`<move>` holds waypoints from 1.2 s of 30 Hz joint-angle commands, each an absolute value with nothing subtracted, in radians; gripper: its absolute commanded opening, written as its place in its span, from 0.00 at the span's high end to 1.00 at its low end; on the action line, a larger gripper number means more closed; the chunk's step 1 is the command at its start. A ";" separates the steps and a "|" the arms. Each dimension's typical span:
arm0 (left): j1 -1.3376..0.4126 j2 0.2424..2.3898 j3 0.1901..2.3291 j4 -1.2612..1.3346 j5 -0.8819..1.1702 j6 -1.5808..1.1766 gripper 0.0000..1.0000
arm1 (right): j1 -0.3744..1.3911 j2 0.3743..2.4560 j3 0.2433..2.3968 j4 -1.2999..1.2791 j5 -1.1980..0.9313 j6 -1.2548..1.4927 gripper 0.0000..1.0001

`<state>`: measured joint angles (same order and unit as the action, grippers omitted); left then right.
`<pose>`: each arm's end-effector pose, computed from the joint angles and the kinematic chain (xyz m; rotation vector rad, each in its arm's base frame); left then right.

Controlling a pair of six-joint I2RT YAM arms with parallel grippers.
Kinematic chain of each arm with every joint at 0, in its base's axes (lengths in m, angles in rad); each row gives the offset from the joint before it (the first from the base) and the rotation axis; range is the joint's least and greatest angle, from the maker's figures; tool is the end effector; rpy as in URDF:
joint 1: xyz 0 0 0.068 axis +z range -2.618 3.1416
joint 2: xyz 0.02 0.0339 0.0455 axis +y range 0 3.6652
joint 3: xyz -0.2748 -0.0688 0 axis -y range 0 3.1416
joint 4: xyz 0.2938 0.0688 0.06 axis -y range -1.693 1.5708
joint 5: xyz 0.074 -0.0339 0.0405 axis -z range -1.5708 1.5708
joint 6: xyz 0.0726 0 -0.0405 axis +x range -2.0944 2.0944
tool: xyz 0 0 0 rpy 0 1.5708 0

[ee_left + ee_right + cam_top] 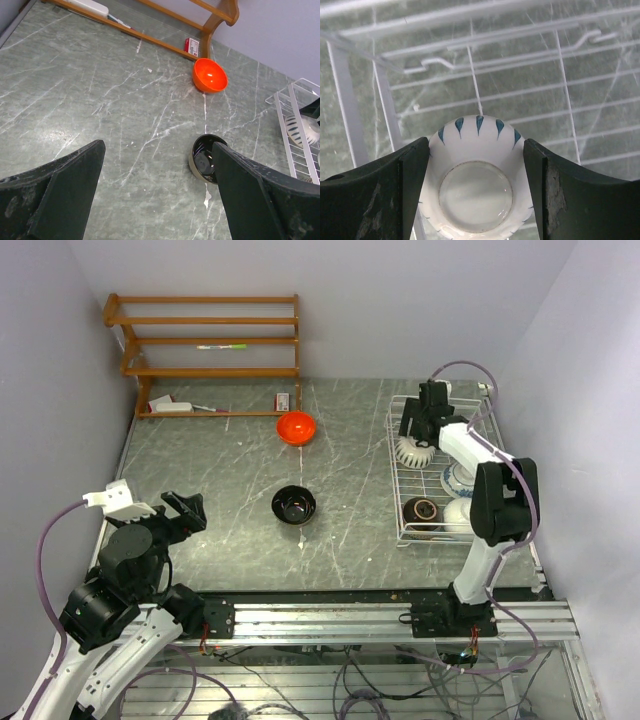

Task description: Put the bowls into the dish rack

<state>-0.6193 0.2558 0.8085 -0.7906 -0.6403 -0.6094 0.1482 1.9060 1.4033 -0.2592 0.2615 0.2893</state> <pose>0.1076 -0.0234 0.3572 -0.4385 1.7163 -0.3127 0.4983 0.0554 0.1845 0.2911 2.2836 -0.0815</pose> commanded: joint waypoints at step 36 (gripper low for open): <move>-0.627 0.269 0.816 -0.750 -0.599 -0.590 0.01 | 0.183 1.312 0.964 -0.311 0.253 0.341 0.19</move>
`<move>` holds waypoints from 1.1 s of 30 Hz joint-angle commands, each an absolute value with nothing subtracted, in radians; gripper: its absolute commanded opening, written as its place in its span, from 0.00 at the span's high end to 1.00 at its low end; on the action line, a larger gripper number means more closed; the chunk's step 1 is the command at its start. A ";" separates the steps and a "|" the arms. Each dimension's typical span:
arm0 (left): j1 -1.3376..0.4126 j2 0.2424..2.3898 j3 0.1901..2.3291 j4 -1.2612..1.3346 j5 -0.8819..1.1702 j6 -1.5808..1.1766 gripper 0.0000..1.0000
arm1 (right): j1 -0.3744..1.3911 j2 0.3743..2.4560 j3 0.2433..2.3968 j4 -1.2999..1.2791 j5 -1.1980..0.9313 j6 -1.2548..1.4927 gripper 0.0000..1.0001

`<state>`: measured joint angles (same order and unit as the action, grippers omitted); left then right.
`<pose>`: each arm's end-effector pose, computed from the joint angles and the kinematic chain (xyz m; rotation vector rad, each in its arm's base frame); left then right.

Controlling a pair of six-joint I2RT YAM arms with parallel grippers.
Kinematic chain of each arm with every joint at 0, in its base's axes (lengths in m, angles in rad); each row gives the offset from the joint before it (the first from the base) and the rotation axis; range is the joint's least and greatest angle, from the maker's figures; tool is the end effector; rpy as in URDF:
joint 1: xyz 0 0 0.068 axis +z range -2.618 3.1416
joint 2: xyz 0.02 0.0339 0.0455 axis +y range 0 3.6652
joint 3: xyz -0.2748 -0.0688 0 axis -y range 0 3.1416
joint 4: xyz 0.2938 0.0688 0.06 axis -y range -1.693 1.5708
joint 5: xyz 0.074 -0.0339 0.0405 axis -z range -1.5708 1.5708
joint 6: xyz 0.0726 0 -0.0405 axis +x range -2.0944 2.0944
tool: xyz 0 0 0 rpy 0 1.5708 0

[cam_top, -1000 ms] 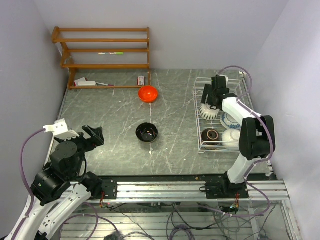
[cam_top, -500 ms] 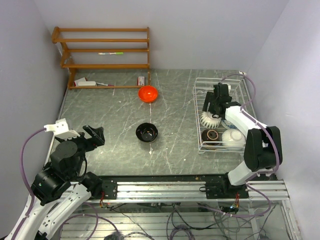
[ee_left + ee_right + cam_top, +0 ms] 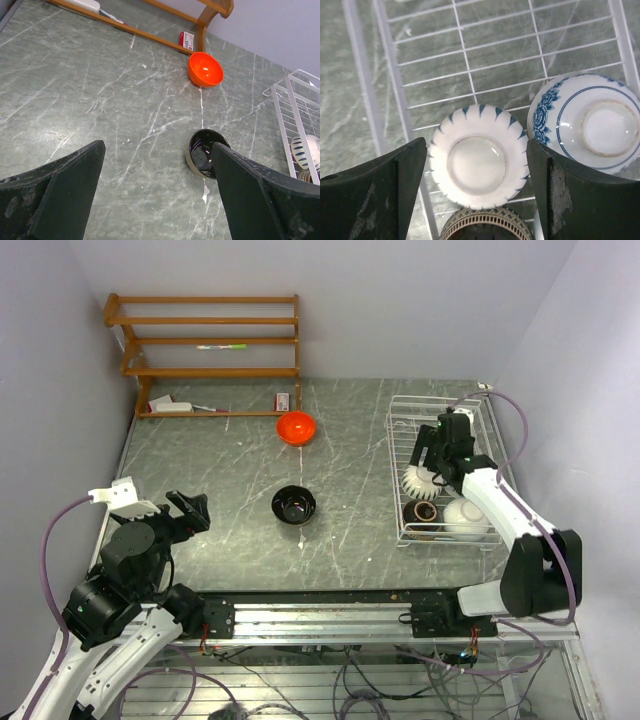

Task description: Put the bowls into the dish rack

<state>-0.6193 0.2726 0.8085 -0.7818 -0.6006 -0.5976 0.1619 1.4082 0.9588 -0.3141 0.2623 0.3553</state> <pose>0.1111 -0.0288 0.3565 -0.4003 1.7396 -0.3328 0.3685 0.0411 0.2114 0.3508 2.2755 -0.0421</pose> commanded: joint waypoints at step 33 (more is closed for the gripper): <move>-0.634 0.259 0.825 -0.776 -0.647 -0.616 0.01 | 0.998 1.958 1.352 -0.218 0.014 0.103 0.46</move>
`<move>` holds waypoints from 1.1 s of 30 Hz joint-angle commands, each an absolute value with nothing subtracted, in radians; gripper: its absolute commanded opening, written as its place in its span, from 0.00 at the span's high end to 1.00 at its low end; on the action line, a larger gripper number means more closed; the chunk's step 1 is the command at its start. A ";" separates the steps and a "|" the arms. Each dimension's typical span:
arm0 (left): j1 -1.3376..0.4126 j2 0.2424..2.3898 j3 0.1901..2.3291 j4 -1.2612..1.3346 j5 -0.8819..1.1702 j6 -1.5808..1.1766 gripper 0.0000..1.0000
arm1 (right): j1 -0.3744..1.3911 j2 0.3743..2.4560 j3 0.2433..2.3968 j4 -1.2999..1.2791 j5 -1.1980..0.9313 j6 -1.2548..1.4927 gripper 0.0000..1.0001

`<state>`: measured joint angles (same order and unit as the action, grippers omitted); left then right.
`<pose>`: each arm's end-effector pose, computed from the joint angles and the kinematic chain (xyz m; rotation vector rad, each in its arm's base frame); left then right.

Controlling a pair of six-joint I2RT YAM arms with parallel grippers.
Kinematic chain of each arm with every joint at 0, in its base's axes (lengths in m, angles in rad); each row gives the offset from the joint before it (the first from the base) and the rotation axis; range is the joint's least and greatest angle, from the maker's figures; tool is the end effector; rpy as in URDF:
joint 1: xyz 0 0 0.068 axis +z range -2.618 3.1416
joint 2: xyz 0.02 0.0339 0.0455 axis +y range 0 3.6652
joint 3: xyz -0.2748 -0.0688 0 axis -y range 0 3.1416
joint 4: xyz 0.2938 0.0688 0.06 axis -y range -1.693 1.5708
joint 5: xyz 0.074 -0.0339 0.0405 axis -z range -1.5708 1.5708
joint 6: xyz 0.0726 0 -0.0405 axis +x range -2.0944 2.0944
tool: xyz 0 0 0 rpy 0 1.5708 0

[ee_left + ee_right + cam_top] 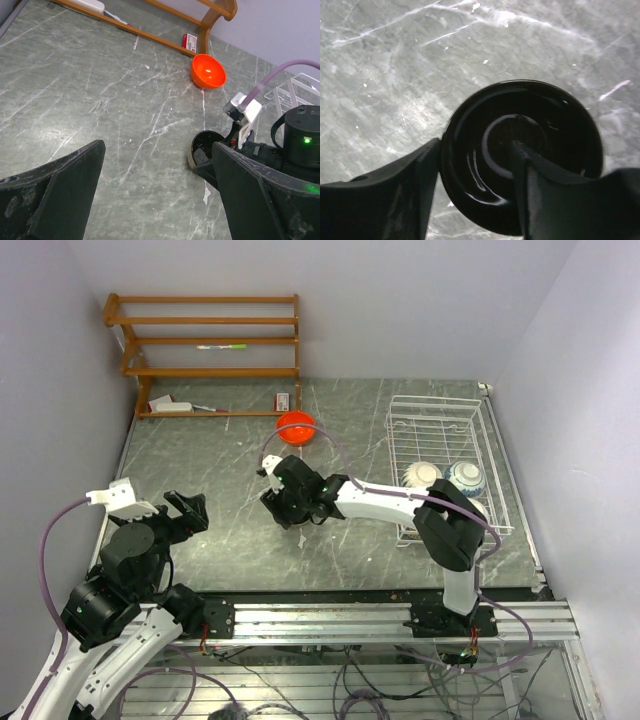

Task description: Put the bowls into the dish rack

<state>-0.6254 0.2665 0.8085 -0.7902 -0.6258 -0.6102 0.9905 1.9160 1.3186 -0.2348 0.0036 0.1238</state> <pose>0.1095 -0.0266 0.3562 -0.4221 1.7319 -0.3233 0.2680 0.4083 0.1480 -1.0342 2.2393 0.5011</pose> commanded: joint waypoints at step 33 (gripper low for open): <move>-0.636 0.240 0.823 -0.773 -0.645 -0.614 0.01 | 0.612 1.533 1.208 0.035 -0.475 0.407 1.00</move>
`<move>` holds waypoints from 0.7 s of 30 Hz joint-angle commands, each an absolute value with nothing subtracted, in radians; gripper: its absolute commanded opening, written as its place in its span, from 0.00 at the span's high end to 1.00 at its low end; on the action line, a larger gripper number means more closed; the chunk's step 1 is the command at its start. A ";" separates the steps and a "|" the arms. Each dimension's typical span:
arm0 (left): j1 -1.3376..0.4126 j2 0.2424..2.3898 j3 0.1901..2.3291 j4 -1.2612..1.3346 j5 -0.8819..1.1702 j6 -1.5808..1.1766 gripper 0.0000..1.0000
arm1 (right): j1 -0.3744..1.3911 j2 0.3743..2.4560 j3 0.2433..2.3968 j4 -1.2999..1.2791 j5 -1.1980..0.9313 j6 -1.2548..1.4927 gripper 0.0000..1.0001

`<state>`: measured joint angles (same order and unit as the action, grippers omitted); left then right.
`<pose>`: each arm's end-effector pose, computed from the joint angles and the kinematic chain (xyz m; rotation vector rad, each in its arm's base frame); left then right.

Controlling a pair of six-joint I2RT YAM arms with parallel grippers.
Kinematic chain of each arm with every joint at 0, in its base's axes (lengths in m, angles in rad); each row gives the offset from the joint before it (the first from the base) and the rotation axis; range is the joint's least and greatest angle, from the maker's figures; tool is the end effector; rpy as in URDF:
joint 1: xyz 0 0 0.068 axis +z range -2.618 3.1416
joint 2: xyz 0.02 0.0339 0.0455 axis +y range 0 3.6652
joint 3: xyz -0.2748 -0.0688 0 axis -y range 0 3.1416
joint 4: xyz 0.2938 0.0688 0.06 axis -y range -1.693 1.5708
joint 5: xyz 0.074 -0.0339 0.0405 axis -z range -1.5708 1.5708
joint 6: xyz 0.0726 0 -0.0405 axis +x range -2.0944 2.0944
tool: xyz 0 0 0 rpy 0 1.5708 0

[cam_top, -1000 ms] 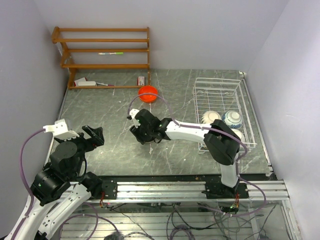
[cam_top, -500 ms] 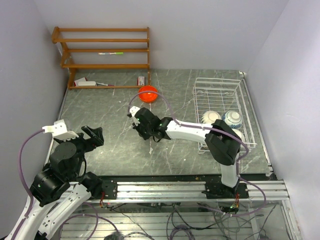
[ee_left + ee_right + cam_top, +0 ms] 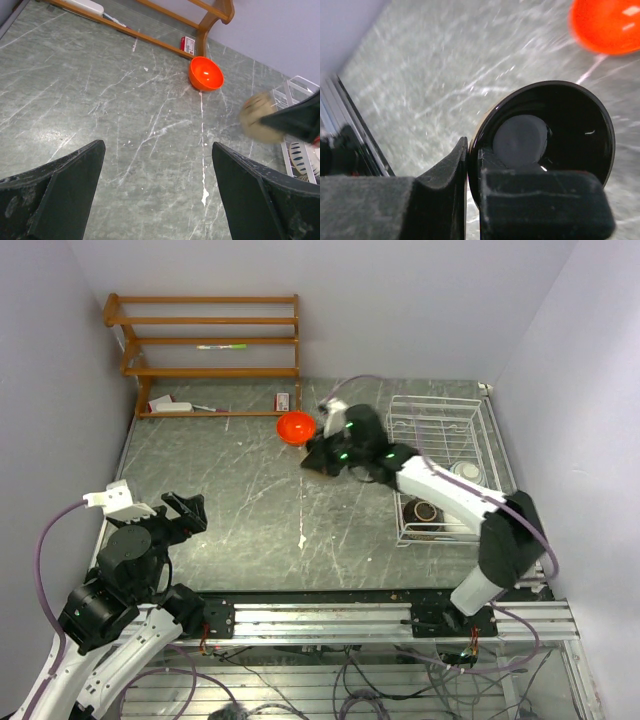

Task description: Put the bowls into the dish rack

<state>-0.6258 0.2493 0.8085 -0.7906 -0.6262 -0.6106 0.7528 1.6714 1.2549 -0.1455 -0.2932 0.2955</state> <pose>0.1061 -0.0242 0.3576 -0.4264 1.7175 -0.3344 0.3228 0.3312 0.2465 -0.6866 2.1436 0.9066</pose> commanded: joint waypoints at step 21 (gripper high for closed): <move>-0.643 0.254 0.824 -0.774 -0.644 -0.611 0.01 | -0.133 1.597 0.978 0.486 -0.897 0.837 1.00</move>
